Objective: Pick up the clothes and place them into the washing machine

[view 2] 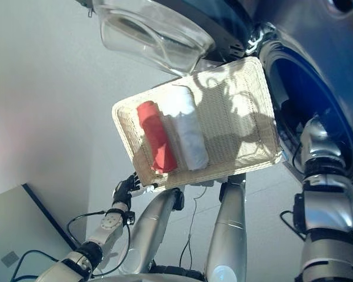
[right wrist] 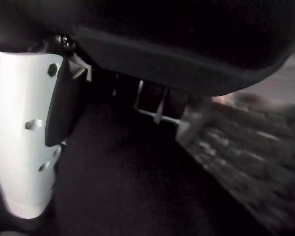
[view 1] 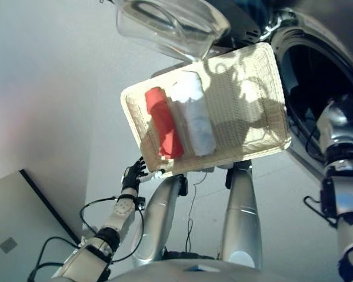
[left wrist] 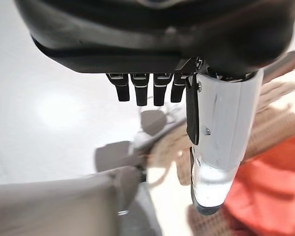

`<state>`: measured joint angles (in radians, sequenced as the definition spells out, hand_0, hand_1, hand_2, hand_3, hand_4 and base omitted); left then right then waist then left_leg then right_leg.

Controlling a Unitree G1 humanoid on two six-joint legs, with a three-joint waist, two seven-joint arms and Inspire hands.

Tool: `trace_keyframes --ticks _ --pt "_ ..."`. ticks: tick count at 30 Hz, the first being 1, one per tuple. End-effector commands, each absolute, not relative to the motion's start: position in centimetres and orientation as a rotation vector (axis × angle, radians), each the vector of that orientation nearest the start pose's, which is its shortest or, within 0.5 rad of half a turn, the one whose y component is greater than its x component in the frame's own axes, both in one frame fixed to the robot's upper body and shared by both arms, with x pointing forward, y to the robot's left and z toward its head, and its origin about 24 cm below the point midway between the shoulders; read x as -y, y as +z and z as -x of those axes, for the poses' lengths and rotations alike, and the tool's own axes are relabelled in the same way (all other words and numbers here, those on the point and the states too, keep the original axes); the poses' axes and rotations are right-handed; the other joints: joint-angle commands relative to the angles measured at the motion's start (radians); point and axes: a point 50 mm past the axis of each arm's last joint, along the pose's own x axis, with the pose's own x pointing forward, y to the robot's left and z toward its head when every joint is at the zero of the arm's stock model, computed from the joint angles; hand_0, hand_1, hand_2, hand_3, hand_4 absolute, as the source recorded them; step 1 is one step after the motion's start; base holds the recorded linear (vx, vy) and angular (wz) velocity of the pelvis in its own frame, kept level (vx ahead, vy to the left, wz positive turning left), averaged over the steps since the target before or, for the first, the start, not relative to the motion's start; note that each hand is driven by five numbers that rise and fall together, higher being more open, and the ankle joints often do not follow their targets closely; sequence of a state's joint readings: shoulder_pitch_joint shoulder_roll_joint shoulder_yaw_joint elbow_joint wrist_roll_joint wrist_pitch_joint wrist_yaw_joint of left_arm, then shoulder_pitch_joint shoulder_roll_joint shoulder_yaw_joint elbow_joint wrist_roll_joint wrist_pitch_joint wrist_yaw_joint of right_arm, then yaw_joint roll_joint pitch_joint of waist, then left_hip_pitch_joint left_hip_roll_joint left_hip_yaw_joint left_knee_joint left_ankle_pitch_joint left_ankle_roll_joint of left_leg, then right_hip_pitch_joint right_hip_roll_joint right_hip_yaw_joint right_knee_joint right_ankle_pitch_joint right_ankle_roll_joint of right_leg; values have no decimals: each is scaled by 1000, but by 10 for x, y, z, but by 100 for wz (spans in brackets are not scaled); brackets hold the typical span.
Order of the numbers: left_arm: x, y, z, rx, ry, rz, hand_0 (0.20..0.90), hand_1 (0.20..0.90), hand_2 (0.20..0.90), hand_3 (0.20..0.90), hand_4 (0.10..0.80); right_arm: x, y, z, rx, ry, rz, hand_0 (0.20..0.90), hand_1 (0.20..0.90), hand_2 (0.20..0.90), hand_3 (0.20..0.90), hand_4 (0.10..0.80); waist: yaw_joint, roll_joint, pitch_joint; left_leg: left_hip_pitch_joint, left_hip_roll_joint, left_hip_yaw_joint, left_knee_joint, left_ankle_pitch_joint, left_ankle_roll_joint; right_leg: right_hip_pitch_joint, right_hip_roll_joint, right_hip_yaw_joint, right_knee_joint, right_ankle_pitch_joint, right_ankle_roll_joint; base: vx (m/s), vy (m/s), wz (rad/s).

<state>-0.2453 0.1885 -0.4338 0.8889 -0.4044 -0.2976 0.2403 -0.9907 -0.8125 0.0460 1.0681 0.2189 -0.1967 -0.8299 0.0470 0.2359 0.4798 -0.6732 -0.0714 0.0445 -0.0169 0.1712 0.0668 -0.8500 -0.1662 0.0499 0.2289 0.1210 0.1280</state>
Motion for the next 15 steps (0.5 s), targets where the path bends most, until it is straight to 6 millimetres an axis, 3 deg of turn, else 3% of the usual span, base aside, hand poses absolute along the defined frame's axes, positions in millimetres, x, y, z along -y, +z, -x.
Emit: trace_keyframes --ticks 1,6,7,8,9,15 --pt "-176 -86 -230 -464 108 -128 900 900 900 900 800 391 329 -302 671 -1308 469 200 200 200 200 300 19 5 -112 -105 32 -42 84 -5 -141 19 -1 -41 -61 21 7 0 0 0" --pt "-176 -89 -228 -485 108 -133 900 900 900 900 800 387 337 -306 686 -1270 441 200 200 200 200 300 24 4 -110 -96 29 -46 64 7 -149 31 -4 -46 -79 32 9 10 7 3" --pt "-177 -90 -228 -489 113 -133 900 900 900 900 800 386 335 -308 677 -1251 426 420 420 420 420 457 23 0 -110 -95 30 -47 61 9 -151 35 -5 -47 -84 34 9 7 -2 4" --pt "-178 -91 -227 -495 119 -132 900 900 900 900 800 386 332 -310 661 -1236 419 499 499 499 499 514 22 -3 -109 -94 30 -48 60 10 -152 38 -5 -49 -87 36 8 0 0 0" --pt "-179 -92 -226 -508 130 -128 900 900 900 900 800 384 327 -315 635 -1186 381 900 900 900 900 800 20 -9 -110 -93 31 -49 59 10 -152 39 -4 -50 -90 38 7 -3 -13 3" --pt "-183 -96 -224 -533 165 -90 900 900 900 900 800 377 307 -326 603 -1100 287 900 900 900 900 800 11 -26 -106 -95 33 -50 67 7 -154 49 1 -55 -95 39 3 -7 -10 6"
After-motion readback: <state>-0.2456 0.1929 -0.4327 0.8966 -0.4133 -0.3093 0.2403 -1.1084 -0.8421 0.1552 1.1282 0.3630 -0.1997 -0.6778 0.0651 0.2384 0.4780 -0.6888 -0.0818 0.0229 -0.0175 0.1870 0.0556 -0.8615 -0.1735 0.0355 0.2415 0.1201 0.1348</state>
